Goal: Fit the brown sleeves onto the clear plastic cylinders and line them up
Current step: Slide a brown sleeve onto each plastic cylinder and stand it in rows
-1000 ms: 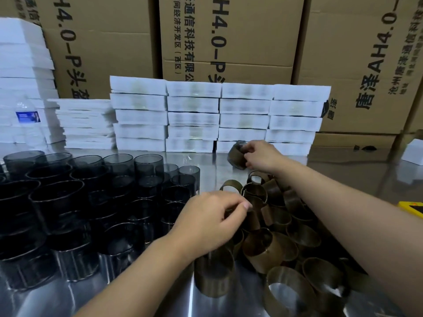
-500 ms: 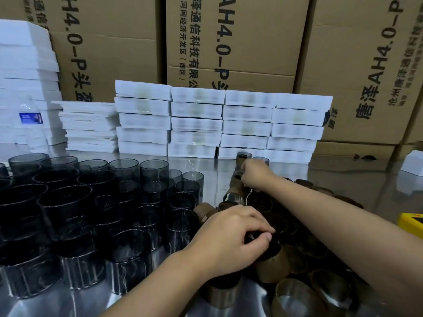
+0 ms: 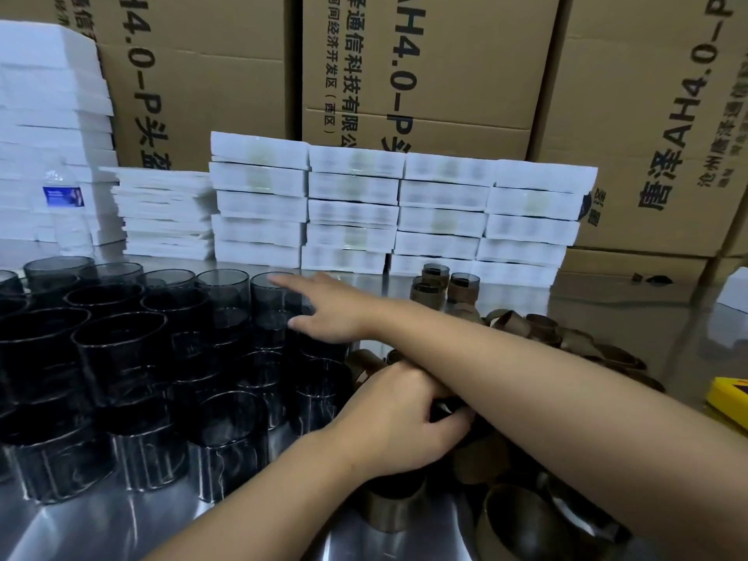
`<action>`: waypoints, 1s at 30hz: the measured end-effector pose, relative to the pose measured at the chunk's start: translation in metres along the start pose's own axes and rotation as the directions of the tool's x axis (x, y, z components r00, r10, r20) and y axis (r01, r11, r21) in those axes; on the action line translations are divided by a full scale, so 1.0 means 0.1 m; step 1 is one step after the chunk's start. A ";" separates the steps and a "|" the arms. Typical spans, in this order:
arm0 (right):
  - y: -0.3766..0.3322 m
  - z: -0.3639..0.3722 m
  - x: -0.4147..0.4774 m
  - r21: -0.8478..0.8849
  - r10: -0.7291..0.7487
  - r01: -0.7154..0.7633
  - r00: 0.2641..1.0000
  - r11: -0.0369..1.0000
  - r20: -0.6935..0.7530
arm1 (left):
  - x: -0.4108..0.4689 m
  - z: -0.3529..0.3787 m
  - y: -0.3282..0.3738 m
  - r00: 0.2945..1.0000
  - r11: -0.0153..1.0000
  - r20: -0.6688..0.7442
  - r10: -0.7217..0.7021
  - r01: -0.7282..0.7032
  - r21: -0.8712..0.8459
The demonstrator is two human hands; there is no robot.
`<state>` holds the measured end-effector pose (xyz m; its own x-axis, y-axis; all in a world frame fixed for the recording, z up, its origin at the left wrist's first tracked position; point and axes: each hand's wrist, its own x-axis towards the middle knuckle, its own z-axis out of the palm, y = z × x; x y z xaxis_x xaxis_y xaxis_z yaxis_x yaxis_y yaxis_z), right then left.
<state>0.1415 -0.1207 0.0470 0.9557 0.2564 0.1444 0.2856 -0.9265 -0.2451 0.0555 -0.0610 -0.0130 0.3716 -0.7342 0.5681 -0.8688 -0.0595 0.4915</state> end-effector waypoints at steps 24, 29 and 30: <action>0.41 -0.23 -1.61 0.951 0.268 0.158 0.935 0.267 -0.231 | 0.16 -0.13 -0.03 0.879 0.545 -0.133 -0.457 0.158 -0.824; 0.35 -0.14 -1.63 0.823 0.412 0.070 0.840 0.563 -0.353 | 0.09 -0.20 -0.07 0.894 0.438 -0.025 -0.446 0.194 -0.878; 0.36 -0.14 -1.64 0.754 0.456 0.044 0.773 0.655 -0.442 | 0.08 -0.21 -0.08 0.887 0.428 -0.037 -0.460 0.185 -0.885</action>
<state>-0.0061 -0.1996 0.0279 0.8374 -0.3460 0.4232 0.2829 -0.3881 -0.8771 0.0723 -0.0524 0.0014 0.7416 -0.5989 0.3022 -0.0136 0.4370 0.8994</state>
